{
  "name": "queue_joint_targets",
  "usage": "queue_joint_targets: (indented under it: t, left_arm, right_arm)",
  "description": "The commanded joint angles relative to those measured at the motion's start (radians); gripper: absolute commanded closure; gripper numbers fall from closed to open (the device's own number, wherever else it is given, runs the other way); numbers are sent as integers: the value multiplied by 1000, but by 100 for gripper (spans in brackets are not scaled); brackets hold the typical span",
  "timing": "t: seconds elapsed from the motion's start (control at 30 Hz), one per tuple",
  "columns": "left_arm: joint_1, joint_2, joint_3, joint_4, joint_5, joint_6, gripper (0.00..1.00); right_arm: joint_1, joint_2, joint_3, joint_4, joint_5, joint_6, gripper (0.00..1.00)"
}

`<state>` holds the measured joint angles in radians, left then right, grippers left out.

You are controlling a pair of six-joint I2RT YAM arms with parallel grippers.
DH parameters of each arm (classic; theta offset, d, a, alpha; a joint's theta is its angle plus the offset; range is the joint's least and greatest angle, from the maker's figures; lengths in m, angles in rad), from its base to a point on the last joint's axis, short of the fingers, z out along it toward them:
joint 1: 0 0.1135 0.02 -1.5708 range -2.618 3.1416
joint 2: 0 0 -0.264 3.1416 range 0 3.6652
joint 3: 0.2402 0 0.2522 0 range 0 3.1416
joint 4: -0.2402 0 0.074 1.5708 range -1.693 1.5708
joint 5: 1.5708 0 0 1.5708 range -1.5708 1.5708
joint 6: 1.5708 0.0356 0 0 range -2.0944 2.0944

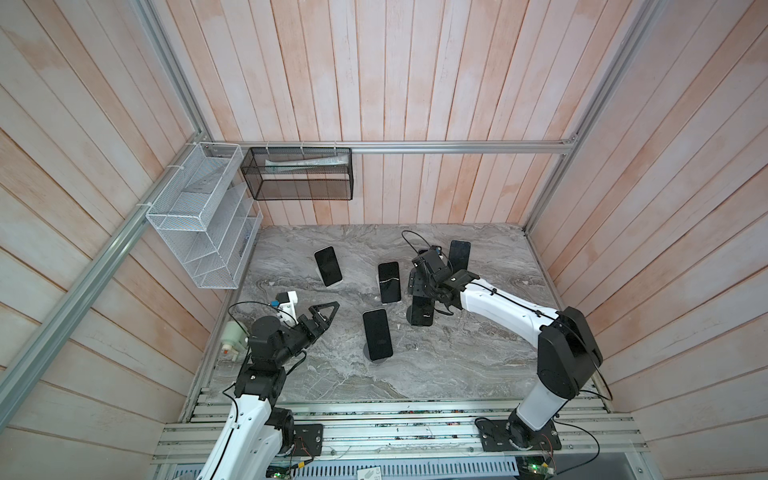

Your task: Remove the phone from the phone stand

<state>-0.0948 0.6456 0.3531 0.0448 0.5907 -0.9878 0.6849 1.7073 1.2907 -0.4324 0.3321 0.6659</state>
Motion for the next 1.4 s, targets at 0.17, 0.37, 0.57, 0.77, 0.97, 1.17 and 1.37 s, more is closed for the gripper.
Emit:
queue_joint_targets:
  t: [0.17, 0.37, 0.57, 0.77, 0.97, 1.17, 1.37]
  left_arm:
    - [-3, -5, -8, 9, -26, 33, 0]
    - [-3, -9, 1, 0, -28, 39, 0]
    - [-3, -15, 39, -44, -41, 87, 0]
    - [-3, -9, 88, -55, -53, 113, 0]
    - [-3, -3, 99, -53, -48, 118, 0]
    - [-3, 10, 113, -50, -32, 113, 0]
    - [-3, 45, 141, -38, -8, 113, 0]
  right_arm:
    - [7, -15, -27, 7, 25, 8, 21]
    - [7, -32, -30, 17, 25, -27, 27]
    - [11, -77, -33, 18, 41, -47, 28]
    - [11, -123, -53, 37, 47, -65, 30]
    - [13, -153, -62, 40, 37, -83, 31]
    - [15, -182, -67, 30, 31, -89, 33]
    - [16, -223, -73, 2, 43, -94, 33]
